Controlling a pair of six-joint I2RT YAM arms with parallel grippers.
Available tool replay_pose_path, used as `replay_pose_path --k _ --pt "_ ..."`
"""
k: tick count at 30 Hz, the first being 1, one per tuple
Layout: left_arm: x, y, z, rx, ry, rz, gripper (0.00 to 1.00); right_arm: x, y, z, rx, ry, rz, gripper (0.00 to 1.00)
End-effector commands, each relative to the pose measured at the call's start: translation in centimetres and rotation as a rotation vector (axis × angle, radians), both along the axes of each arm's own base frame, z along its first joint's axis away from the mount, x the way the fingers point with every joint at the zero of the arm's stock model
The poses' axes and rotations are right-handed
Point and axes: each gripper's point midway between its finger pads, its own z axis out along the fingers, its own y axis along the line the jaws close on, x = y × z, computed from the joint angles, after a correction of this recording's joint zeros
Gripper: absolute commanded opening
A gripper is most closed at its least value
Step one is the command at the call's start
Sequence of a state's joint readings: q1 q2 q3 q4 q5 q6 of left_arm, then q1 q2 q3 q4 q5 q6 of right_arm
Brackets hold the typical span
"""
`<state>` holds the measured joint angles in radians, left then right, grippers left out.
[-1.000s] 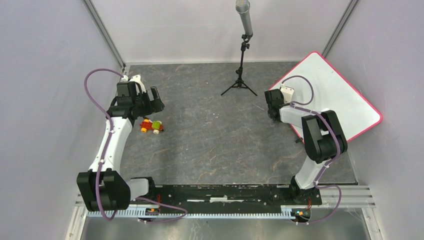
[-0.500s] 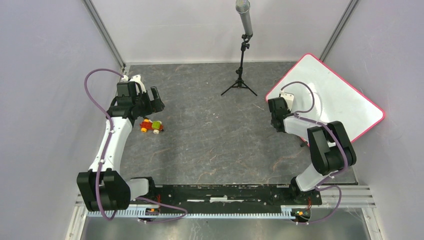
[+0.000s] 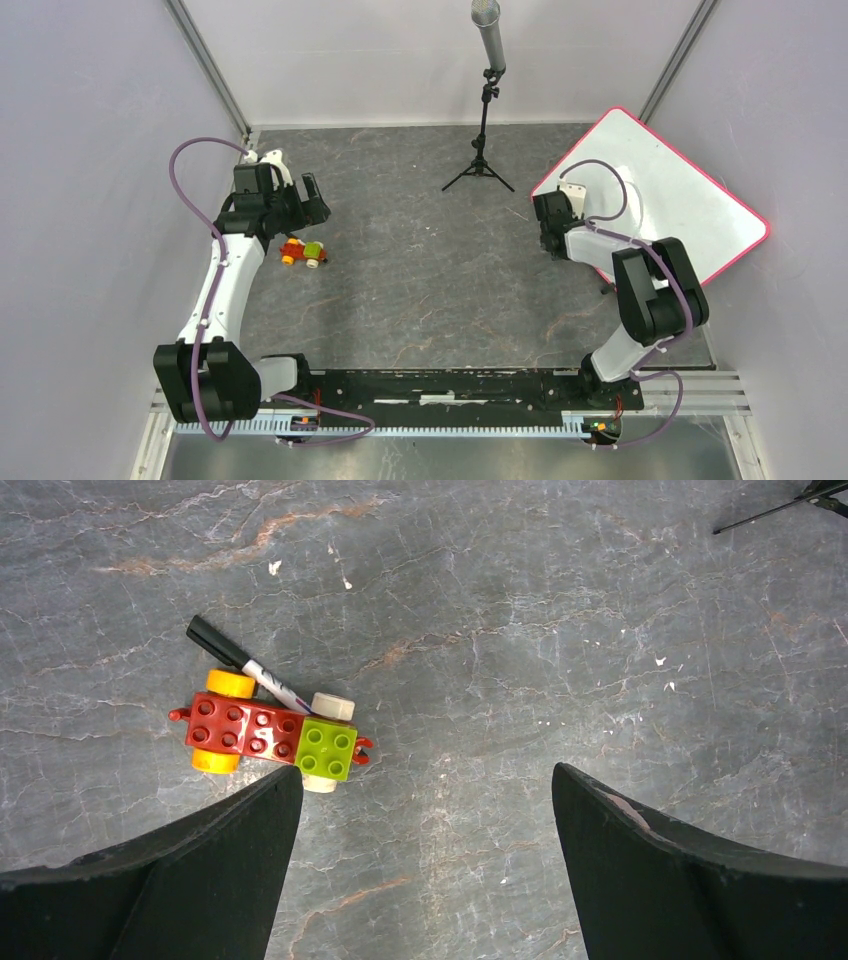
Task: Write a sentence on the whiteboard
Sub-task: Move the whiteboard to the center of the board.
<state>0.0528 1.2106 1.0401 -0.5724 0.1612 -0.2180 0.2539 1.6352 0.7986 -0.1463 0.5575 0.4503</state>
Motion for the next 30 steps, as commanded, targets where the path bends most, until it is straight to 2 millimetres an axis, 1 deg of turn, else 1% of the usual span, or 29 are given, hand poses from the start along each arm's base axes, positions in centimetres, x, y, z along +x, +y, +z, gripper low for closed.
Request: replay_pose_path --k 1,5,8,10,13,17,21,25,29,30 --pt "0.3 -0.5 1.4 -0.051 -0.053 0.027 1.0 0.3 -0.6 -0.7 -0.016 0.021 -0.068 0.42" --pt "0.3 -0.5 1.0 -0.048 -0.046 0.022 1.0 0.8 -0.4 -1.1 -0.007 0.016 -0.087 0.44" --pt "0.3 -0.6 0.9 -0.052 -0.04 0.018 1.0 0.8 -0.6 -1.0 -0.01 -0.002 -0.099 0.53" --pt "0.4 -0.7 0.8 -0.055 -0.039 0.014 1.0 0.8 -0.7 -1.0 -0.007 -0.018 -0.111 0.53" --pt "0.5 -0.8 0.6 -0.06 -0.033 0.012 1.0 1.0 -0.8 -0.9 -0.005 -0.04 -0.13 0.49" --pt "0.4 -0.8 0.3 -0.06 -0.026 0.012 1.0 1.4 -1.4 -1.1 -0.044 -0.043 -0.143 0.46" --pt "0.4 -0.8 0.4 -0.057 -0.031 0.009 1.0 1.5 -1.1 -1.7 -0.056 -0.001 -0.102 0.31" --pt "0.4 -0.8 0.6 -0.055 -0.036 0.008 1.0 0.8 -0.1 -2.1 -0.053 0.052 -0.024 0.22" --pt "0.4 -0.8 0.7 -0.056 -0.039 0.008 1.0 -0.4 2.1 -1.8 -0.035 0.071 0.095 0.2" --pt "0.4 -0.8 0.8 -0.057 -0.04 0.008 1.0 -1.0 2.7 -2.0 -0.033 0.079 0.13 0.19"
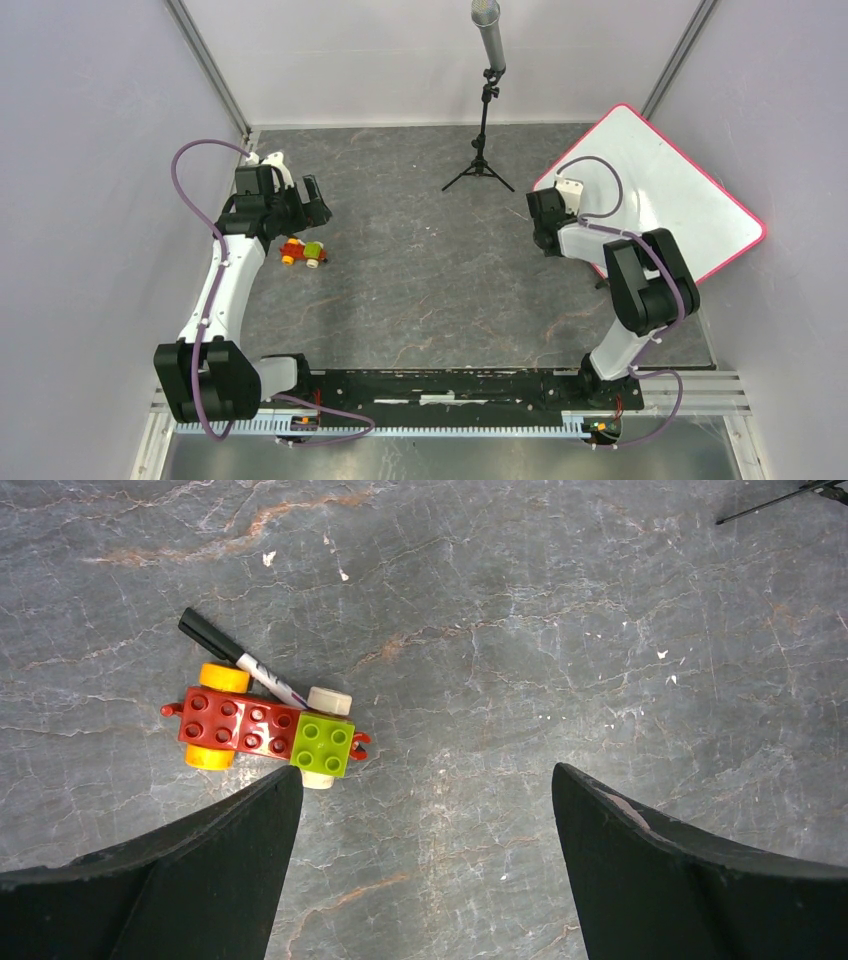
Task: Write a sentence on the whiteboard
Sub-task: Move the whiteboard to the center of the board.
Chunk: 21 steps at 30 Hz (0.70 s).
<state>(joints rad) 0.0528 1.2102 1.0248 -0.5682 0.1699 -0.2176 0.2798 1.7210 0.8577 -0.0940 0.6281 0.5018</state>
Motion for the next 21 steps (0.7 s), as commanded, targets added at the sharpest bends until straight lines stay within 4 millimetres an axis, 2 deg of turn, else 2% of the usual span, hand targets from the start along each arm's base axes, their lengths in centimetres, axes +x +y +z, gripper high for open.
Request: replay_pose_path --k 1,11,14,17,21 --pt "0.7 -0.6 1.3 -0.051 -0.05 0.018 1.0 -3.8 2.8 -1.9 -0.011 0.146 0.218 0.18" --pt "0.8 -0.5 2.1 -0.043 -0.078 0.019 1.0 -8.1 11.0 -3.1 -0.001 0.184 0.671 0.08" --pt "0.3 -0.5 2.0 -0.039 -0.062 0.019 1.0 -9.5 12.6 -3.3 -0.005 0.209 0.778 0.07" --pt "0.2 -0.4 2.2 -0.033 -0.064 0.018 1.0 -11.0 13.2 -3.6 0.005 0.237 0.853 0.06" --pt "0.1 -0.4 2.3 -0.033 -0.067 0.016 1.0 -13.1 12.9 -3.7 0.005 0.268 0.936 0.06"
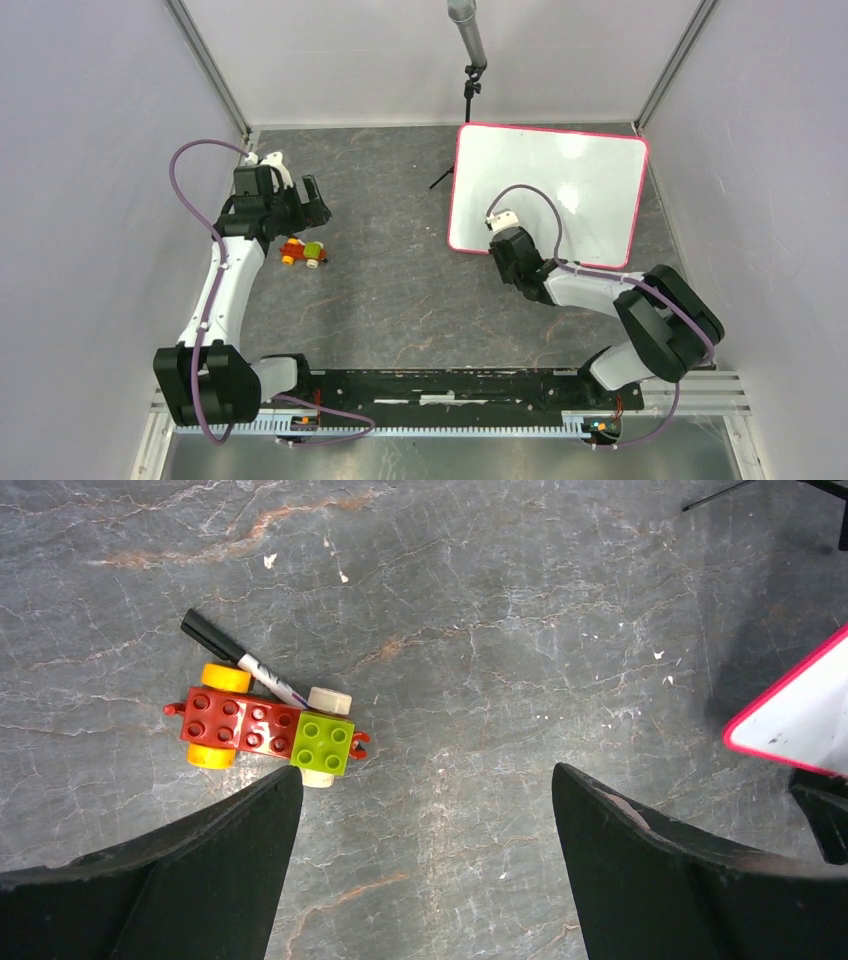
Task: Write a sentence on the whiteboard
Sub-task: Move the whiteboard to the center of the board.
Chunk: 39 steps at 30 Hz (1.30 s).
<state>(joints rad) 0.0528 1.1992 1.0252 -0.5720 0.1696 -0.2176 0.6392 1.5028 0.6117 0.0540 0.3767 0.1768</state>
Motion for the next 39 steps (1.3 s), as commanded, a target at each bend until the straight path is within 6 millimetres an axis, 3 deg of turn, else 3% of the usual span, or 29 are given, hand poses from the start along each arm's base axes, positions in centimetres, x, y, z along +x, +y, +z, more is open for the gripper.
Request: replay_pose_path --k 1,4,11,13,19,23,27,30,34,39 --pt "0.3 -0.4 1.9 -0.036 -0.058 0.015 1.0 -6.2 -0.6 -3.4 -0.064 0.202 0.214 0.05" --pt "0.3 -0.6 1.8 -0.048 -0.051 0.014 1.0 -6.7 0.0 -2.6 -0.032 0.183 0.26 0.05" --pt "0.6 -0.9 1.6 -0.067 -0.042 0.01 1.0 -9.8 2.2 -3.2 -0.035 0.235 0.483 0.03" --pt "0.6 -0.9 1.8 -0.065 -0.048 0.008 1.0 -10.0 2.5 -3.2 -0.067 0.236 0.53 0.11" --pt "0.3 -0.9 2.4 -0.055 -0.067 0.003 1.0 -9.0 3.4 -0.2 -0.074 0.155 0.606 0.6" --pt "0.2 -0.9 2.6 -0.051 -0.074 -0.004 1.0 -8.7 3.8 2.8 -0.076 0.088 0.677 0.74" --pt "0.1 -0.9 3.0 -0.049 -0.088 -0.006 1.0 -7.2 1.0 4.3 -0.049 0.058 0.602 0.77" --pt "0.1 -0.8 3.2 -0.045 -0.096 -0.001 1.0 -5.5 -1.7 5.4 -0.048 0.036 0.493 0.72" --pt "0.3 -0.8 3.6 -0.048 -0.103 0.001 1.0 -4.2 -6.0 4.8 -0.109 0.062 0.333 0.62" --pt "0.6 -1.1 3.8 -0.071 -0.098 0.004 1.0 -2.5 -9.4 4.1 -0.112 0.085 0.178 0.57"
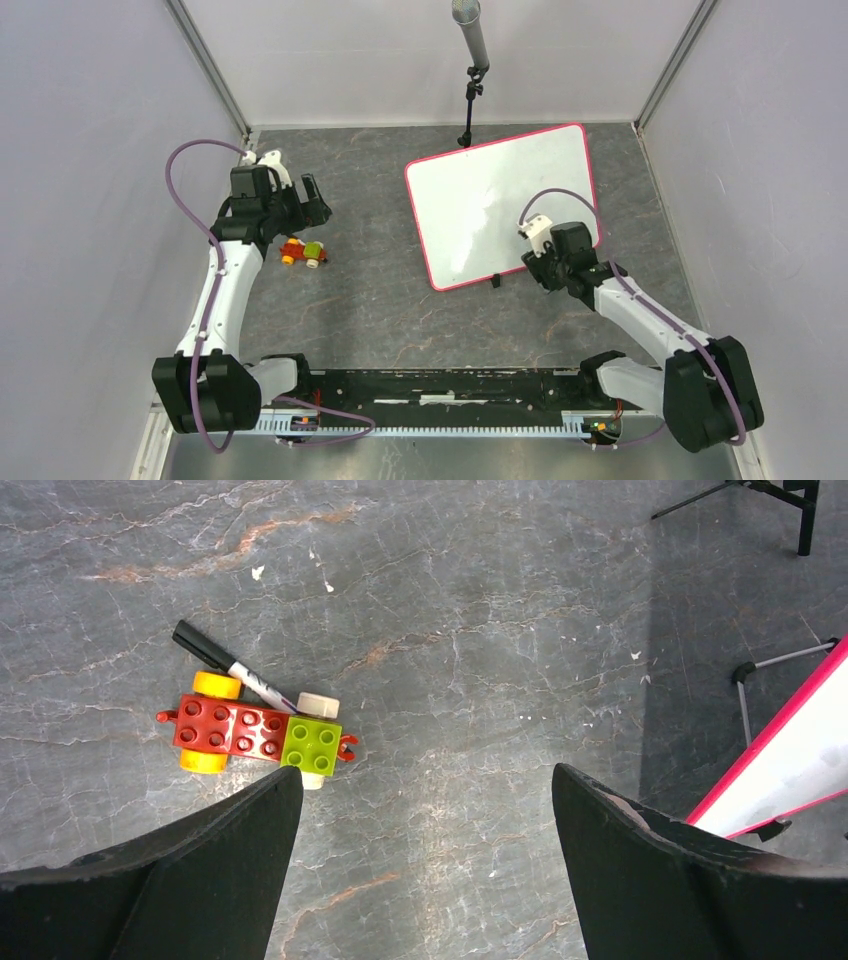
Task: Write a sentence on the whiteboard
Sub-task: Move the whiteboard to the center of the board.
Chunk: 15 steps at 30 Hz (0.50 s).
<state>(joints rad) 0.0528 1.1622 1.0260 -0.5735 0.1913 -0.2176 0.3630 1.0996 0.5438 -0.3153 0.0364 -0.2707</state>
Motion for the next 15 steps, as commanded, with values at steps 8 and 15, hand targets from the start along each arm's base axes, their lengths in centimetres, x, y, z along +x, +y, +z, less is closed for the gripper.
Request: replay_pose_path --k 8,15 --pt "0.9 -0.6 2.5 -0.053 -0.062 0.02 1.0 3.5 -4.8 0.0 -0.021 0.0 -0.202 0.53" --pt "1.0 -0.7 2.4 -0.059 -0.056 0.017 1.0 6.1 -4.5 0.0 -0.011 -0.044 -0.141 0.51"
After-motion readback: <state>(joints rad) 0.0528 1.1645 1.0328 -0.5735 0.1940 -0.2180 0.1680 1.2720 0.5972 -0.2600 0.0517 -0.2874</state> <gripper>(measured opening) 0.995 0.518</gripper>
